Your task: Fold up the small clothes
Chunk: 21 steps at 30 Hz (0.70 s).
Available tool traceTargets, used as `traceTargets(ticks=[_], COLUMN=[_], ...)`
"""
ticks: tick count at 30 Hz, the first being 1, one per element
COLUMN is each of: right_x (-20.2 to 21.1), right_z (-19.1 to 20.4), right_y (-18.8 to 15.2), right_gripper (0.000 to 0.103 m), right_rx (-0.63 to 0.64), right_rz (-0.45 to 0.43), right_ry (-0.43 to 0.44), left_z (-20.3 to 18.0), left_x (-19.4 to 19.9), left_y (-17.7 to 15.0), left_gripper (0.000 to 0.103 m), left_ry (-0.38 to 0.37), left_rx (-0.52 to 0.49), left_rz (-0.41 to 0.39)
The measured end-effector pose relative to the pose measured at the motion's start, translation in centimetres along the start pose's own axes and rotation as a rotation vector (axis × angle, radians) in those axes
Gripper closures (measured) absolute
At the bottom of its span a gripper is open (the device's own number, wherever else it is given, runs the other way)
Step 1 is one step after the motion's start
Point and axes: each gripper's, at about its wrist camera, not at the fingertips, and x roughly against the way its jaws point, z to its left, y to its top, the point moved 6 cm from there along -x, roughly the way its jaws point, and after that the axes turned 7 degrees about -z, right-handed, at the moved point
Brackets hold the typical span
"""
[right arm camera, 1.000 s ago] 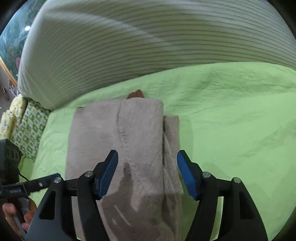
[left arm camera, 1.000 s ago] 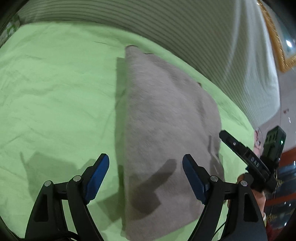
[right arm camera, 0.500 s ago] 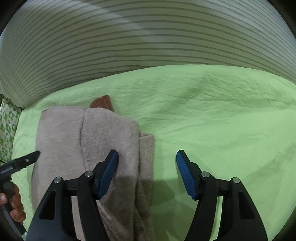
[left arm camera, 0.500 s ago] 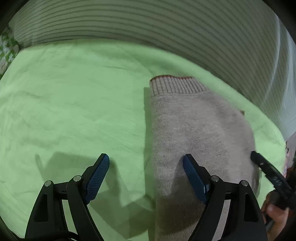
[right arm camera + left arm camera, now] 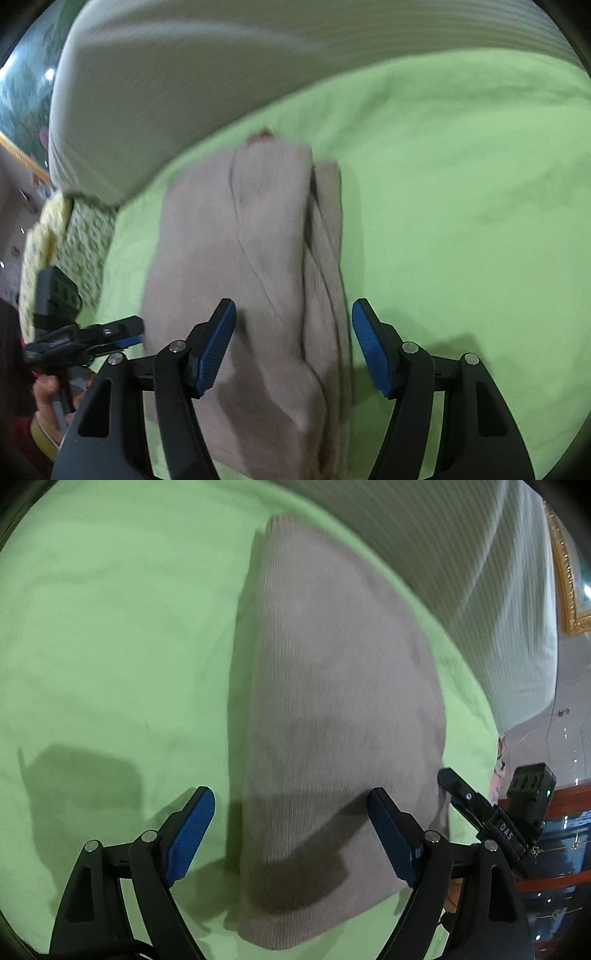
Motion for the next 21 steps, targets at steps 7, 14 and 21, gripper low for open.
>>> traceTargets(ticks=[7, 14, 21], right_x=[-1.2, -2.9, -2.1], right_z=[-0.7, 0.4, 0.3], right_y=[0.0, -0.4, -0.7], right_gripper=[0.037, 0.041, 0.064], right_rx=[-0.046, -0.099, -0.097], right_rz=[0.033, 0.049, 0.043], right_ry=[0.04, 0.095, 0.113], left_z=[-0.4, -2.5, -3.7], left_x=[-2.4, -3.3, -2.7], left_y=[0.8, 1.5, 1.5], left_gripper=[0.01, 0.02, 0.036], left_ry=[-0.013, -0.007, 0.027], left_rx=[0.043, -0.019, -0.079], left_rz=[-0.004, -0.016, -0.055])
